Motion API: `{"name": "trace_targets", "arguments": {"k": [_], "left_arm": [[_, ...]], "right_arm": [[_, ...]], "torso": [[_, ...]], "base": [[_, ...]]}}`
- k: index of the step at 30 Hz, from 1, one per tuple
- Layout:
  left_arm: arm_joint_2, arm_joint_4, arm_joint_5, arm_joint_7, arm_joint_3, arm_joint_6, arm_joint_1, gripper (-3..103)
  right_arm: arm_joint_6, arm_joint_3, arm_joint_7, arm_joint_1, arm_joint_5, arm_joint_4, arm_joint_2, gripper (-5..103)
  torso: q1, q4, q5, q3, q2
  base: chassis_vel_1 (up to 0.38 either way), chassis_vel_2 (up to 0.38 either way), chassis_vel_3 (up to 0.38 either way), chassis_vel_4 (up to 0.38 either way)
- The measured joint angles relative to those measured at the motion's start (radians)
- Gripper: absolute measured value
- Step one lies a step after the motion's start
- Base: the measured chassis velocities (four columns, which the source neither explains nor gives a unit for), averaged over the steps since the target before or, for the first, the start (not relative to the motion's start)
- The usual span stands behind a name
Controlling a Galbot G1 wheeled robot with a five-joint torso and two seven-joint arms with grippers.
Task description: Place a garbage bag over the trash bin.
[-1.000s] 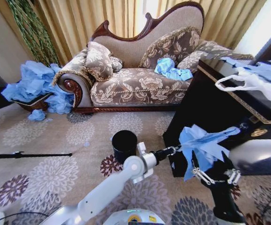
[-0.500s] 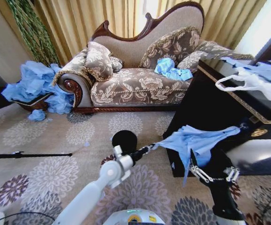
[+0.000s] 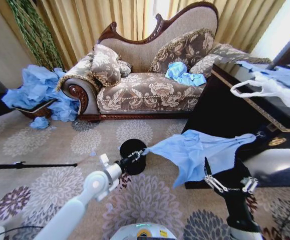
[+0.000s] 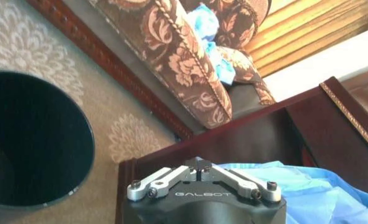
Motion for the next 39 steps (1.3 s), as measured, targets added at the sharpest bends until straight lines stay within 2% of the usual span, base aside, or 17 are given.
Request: {"name": "trace_targets", "arguments": {"k": [4,14,19,22,29,39], "left_arm": [[0.034,-0.012,-0.015,0.001,-0.042,0.000,0.023,0],[0.062,-0.009,-0.043,0.002,-0.114,-0.002,0.043,0],[0.079,0.007,-0.103,-0.007,-0.175,-0.002,0.014,0],[0.096,0.010,-0.133,-0.013,-0.201,-0.002,0.001,0],[0.132,-0.003,-0.168,-0.034,-0.229,-0.003,-0.020,0],[0.146,0.015,-0.189,-0.047,-0.243,-0.004,-0.053,0]], "right_arm": [[-0.004,-0.004,0.001,0.009,0.001,-0.002,-0.002,100],[-0.021,-0.006,0.016,0.024,-0.025,-0.024,-0.004,100],[-0.051,-0.016,0.021,0.036,-0.050,-0.046,-0.011,100],[-0.085,-0.037,0.005,0.044,-0.024,-0.054,-0.017,100],[-0.208,-0.169,-0.014,0.084,0.139,-0.087,-0.056,100],[-0.208,-0.156,-0.022,0.075,0.155,-0.083,-0.086,100]], "torso": [[0.000,0.0001,0.0000,0.000,0.000],[0.000,0.0002,0.0001,0.000,0.000],[0.000,0.0001,0.0002,0.000,0.000],[0.000,0.0003,0.0002,0.000,0.000],[0.000,0.0003,0.0003,0.000,0.000],[0.000,0.0002,0.0001,0.000,0.000]], "base": [[0.000,0.000,0.000,0.000],[0.000,0.000,0.000,0.000],[0.000,0.000,0.000,0.000],[0.000,0.000,0.000,0.000],[0.000,0.000,0.000,0.000],[0.000,0.000,0.000,0.000]]}}
